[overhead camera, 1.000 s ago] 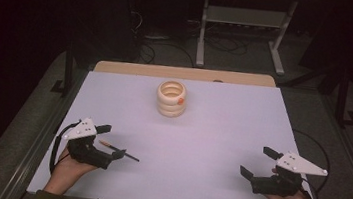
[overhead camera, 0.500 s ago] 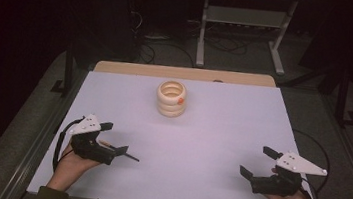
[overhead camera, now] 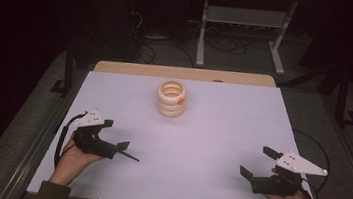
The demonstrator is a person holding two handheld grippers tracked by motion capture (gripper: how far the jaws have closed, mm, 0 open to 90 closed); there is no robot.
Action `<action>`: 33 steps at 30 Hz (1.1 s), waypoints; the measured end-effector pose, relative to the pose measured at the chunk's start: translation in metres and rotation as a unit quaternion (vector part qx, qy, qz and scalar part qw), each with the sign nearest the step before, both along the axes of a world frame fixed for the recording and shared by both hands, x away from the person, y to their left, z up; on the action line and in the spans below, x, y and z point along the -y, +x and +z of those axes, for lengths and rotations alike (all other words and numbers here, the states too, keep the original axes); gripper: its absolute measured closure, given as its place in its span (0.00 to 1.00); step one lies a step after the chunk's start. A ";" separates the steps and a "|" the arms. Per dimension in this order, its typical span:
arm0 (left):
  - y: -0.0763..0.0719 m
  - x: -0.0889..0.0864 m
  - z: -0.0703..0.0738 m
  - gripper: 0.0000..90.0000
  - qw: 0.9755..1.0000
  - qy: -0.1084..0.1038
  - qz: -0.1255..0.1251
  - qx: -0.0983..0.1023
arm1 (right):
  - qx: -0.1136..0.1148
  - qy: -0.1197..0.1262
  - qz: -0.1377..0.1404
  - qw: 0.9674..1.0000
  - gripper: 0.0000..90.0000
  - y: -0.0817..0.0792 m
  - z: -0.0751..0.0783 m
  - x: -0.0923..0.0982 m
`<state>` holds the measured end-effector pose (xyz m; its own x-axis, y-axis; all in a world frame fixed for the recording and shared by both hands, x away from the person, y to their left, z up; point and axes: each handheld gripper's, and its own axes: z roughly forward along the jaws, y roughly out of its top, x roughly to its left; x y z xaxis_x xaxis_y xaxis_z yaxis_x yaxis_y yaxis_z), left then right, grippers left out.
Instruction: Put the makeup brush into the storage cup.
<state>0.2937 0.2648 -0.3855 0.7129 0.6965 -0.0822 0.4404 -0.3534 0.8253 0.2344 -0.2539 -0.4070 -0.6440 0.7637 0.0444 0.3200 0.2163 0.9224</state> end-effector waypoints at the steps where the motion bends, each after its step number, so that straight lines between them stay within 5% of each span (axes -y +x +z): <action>1: 0.001 0.000 0.000 0.00 1.000 0.000 0.003 -0.002 | 0.000 0.000 0.000 1.000 0.00 0.000 0.000 0.000; 20: 0.007 -0.004 0.002 0.06 0.996 0.055 0.031 -0.062 | -0.006 0.003 -0.002 1.000 0.00 0.000 -0.001 0.001; 26: 0.010 -0.006 -0.001 0.07 0.991 0.065 0.048 -0.109 | -0.006 0.002 -0.001 1.000 0.00 0.000 -0.001 0.002; 33: 0.014 -0.008 -0.002 0.07 0.986 0.074 0.065 -0.135 | -0.008 0.003 -0.002 1.000 0.00 0.000 -0.001 0.001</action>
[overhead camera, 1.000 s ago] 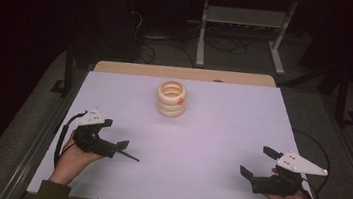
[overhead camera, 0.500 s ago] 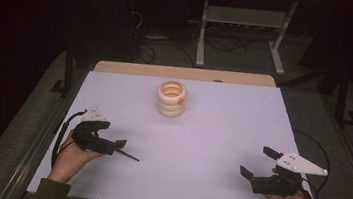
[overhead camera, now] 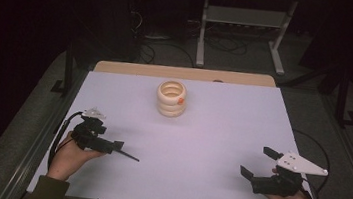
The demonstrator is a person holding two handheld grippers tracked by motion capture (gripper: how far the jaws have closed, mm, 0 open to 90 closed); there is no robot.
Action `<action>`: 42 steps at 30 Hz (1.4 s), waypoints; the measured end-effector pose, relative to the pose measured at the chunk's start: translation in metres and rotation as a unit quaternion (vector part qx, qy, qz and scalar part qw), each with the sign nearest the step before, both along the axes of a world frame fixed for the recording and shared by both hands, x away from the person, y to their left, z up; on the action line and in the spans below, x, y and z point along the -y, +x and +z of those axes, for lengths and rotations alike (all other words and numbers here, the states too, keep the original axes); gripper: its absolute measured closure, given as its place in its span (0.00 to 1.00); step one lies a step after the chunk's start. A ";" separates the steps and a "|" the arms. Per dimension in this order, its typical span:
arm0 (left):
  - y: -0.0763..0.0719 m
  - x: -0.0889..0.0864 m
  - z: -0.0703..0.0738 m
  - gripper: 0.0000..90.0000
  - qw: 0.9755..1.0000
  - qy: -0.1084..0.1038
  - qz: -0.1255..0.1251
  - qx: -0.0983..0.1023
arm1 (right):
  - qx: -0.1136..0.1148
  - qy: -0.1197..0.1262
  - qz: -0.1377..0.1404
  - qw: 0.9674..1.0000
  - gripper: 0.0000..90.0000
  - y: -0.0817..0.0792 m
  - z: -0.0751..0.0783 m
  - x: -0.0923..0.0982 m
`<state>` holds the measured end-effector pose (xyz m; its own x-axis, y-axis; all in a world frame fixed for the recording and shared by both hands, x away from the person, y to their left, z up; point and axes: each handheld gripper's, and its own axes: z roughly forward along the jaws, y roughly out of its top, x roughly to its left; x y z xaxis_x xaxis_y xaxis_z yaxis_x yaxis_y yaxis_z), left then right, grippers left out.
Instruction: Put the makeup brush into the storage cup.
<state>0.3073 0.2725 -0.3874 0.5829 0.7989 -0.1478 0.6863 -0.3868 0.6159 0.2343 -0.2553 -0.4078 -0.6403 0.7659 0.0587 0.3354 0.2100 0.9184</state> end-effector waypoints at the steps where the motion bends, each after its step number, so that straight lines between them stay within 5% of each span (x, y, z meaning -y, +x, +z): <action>1: 0.001 -0.001 0.001 0.08 1.000 0.003 0.007 -0.012 | 0.001 -0.002 0.000 1.000 0.00 0.000 0.000 0.000; 3: 0.002 -0.002 0.002 0.15 1.000 0.004 0.012 -0.019 | -0.002 0.000 -0.001 1.000 0.00 0.000 0.000 0.000; 22: 0.007 -0.006 -0.007 0.24 0.996 0.017 0.042 -0.072 | -0.002 -0.001 0.000 1.000 0.00 0.000 -0.001 0.001; 42: 0.012 -0.008 -0.019 0.37 0.988 0.032 0.081 -0.125 | -0.007 0.000 0.000 1.000 0.00 0.000 -0.002 0.002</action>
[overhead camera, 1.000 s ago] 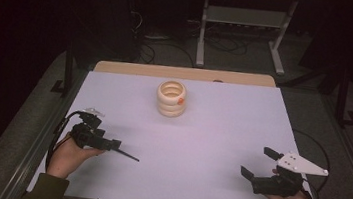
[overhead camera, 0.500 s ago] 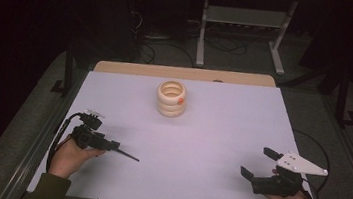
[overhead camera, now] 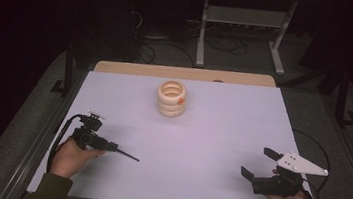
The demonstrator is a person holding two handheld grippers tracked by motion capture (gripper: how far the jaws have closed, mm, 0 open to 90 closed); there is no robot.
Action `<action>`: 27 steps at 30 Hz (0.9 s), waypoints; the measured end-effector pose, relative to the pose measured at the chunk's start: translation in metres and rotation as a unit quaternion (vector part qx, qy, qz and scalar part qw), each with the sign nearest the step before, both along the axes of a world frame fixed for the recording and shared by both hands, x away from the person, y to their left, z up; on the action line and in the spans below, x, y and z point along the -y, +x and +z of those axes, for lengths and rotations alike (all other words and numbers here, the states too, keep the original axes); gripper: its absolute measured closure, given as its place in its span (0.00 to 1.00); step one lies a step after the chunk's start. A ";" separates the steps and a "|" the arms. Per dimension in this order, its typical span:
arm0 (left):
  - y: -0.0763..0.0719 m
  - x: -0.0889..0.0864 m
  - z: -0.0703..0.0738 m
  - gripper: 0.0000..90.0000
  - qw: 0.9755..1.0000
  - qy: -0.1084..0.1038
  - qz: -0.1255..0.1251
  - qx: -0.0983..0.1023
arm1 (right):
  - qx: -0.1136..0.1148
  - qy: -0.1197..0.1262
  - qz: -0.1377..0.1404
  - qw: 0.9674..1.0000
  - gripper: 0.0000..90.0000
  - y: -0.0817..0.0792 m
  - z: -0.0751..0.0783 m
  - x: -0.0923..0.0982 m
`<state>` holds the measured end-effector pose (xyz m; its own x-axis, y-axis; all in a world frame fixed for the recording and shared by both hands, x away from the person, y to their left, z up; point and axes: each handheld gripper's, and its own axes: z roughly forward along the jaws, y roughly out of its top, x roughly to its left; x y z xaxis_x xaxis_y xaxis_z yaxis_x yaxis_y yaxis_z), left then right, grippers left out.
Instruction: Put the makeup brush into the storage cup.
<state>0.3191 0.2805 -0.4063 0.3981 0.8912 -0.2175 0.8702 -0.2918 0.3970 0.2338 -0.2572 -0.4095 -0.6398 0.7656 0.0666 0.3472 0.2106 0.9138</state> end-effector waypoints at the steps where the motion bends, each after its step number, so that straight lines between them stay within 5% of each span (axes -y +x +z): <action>1: 0.000 0.000 0.000 0.38 1.000 0.002 -0.002 -0.002 | 0.000 0.000 0.000 1.000 0.00 0.000 0.000 0.000; 27: 0.010 -0.001 -0.009 0.39 1.000 0.002 0.000 -0.028 | 0.003 -0.005 0.001 1.000 0.00 0.000 0.000 0.001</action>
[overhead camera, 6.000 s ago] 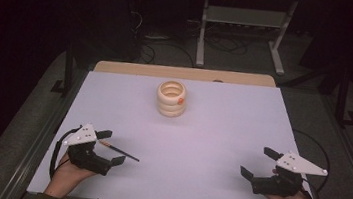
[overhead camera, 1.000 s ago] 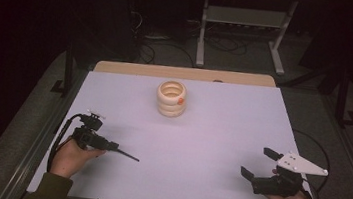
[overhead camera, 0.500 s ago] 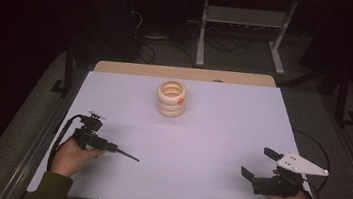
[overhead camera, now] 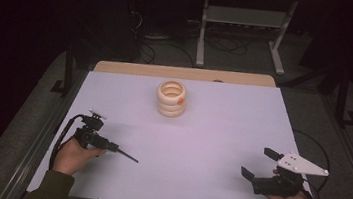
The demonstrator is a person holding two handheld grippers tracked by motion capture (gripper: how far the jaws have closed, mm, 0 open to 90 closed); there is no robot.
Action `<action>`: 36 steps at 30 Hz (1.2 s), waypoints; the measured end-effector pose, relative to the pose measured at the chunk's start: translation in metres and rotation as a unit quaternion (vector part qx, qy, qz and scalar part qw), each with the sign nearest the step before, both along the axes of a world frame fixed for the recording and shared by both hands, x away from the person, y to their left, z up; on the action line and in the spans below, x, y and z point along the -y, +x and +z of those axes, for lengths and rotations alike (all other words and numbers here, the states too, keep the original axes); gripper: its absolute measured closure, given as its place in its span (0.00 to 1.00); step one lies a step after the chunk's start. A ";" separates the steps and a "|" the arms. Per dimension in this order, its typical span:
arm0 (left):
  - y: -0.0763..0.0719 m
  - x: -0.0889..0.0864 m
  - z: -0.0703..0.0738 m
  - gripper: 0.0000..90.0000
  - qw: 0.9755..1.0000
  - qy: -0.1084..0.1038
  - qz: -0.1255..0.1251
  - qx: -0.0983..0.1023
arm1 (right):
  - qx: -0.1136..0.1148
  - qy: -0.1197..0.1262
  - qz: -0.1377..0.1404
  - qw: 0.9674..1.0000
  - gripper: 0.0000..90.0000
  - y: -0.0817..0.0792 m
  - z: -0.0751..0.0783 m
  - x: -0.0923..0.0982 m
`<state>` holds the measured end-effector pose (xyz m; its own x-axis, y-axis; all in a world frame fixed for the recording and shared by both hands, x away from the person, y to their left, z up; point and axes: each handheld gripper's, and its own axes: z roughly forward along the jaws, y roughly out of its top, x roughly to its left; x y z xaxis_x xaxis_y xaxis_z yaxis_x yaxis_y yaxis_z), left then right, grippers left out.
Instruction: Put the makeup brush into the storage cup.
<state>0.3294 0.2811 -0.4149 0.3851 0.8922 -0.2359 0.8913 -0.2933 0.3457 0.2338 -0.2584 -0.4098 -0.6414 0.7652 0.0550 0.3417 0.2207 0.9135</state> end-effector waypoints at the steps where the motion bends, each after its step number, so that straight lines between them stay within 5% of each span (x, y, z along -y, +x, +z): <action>1: 0.001 0.000 0.000 0.39 1.000 0.000 -0.001 0.002 | 0.000 0.000 0.000 1.000 0.00 0.000 0.000 0.000; 15: 0.007 0.010 0.000 0.35 1.000 0.006 0.010 0.008 | 0.000 0.000 0.000 1.000 0.00 0.000 0.000 0.001; 36: 0.006 0.016 -0.004 0.34 1.000 0.027 -0.005 0.011 | -0.002 -0.002 -0.001 1.000 0.00 -0.001 0.000 0.001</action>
